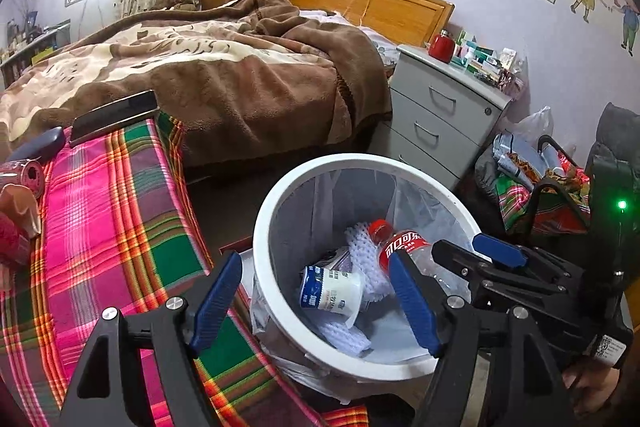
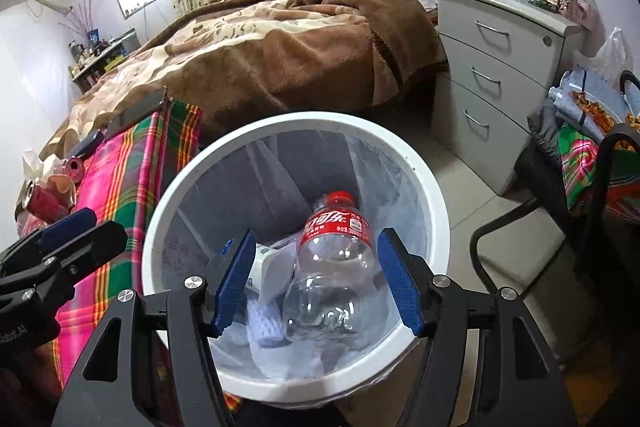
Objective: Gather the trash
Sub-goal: 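Open both tools to drop the cup and bottle into the wastebasket, then move both tools back over the trash on the cloth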
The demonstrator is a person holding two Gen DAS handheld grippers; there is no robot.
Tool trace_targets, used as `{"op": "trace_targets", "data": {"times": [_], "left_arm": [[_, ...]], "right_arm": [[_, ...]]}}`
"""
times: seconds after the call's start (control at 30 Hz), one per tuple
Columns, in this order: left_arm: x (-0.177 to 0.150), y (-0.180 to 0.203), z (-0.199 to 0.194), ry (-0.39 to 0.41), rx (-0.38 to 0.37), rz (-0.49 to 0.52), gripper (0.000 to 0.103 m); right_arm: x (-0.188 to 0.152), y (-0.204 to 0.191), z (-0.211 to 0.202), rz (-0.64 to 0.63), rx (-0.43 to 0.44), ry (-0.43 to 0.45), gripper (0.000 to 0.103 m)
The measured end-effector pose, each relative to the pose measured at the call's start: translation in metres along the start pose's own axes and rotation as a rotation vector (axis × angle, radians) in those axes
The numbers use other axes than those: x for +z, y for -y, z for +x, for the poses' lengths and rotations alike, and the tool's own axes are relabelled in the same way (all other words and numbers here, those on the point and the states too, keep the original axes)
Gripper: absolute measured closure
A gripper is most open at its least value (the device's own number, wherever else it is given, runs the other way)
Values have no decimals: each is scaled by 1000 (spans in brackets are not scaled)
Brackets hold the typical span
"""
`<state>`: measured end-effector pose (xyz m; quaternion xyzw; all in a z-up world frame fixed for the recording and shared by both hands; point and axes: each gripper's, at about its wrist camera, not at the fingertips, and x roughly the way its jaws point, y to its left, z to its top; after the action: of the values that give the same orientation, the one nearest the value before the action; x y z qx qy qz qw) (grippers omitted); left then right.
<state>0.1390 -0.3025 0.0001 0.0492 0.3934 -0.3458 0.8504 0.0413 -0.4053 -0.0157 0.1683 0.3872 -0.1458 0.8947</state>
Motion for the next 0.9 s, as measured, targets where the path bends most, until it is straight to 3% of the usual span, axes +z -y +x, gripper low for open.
{"op": "trace_targets", "data": {"times": [0.5, 0.9], "left_arm": [[-14, -27, -44, 58, 67, -29, 28], [-33, -80, -83, 105, 154, -98, 28]], "right_arm": [[-2, -35, -13, -28, 43, 41, 38], [-8, -81, -12, -93, 121, 56, 38]]}}
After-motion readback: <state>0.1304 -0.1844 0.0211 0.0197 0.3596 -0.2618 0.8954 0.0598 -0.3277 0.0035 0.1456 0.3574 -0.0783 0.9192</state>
